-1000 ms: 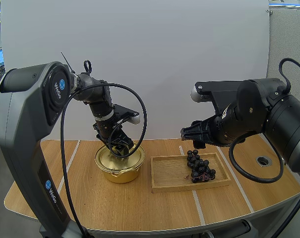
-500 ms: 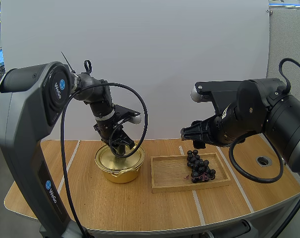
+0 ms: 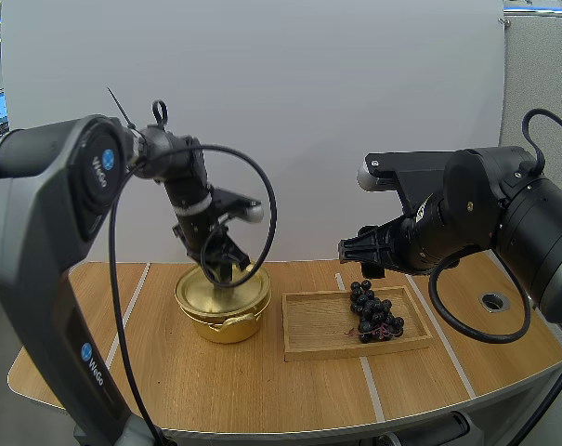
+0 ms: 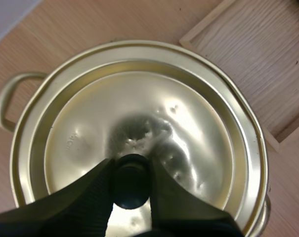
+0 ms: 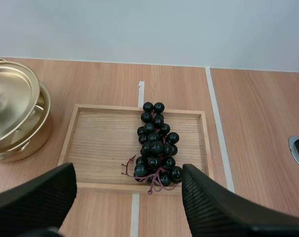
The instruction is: Open the pot, put the grape inside, and close it
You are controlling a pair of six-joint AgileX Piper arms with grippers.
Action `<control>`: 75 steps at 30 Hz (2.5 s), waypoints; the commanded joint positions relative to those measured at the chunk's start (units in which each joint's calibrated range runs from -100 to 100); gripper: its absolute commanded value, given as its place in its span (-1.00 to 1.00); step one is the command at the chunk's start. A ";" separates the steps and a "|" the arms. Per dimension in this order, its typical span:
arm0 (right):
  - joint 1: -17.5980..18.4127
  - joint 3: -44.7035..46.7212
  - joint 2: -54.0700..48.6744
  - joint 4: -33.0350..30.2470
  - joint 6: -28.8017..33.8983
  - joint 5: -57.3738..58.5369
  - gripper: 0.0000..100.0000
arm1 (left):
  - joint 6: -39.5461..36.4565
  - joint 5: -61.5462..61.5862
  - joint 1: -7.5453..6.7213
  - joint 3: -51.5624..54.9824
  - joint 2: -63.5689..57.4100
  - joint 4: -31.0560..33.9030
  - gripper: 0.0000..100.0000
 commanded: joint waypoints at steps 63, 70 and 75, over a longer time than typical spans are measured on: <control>-1.94 -4.27 31.53 -4.20 3.26 -12.48 1.00 | -10.32 -9.42 -0.14 -62.14 -20.82 10.88 -1.00; -6.77 -8.12 39.31 4.53 -6.48 -14.06 1.00 | -10.32 -9.42 -0.14 -62.14 -20.82 10.88 -1.00; -7.78 -8.49 43.49 7.49 -10.66 -14.09 1.00 | -10.32 -9.42 -0.14 -62.14 -20.82 10.88 -1.00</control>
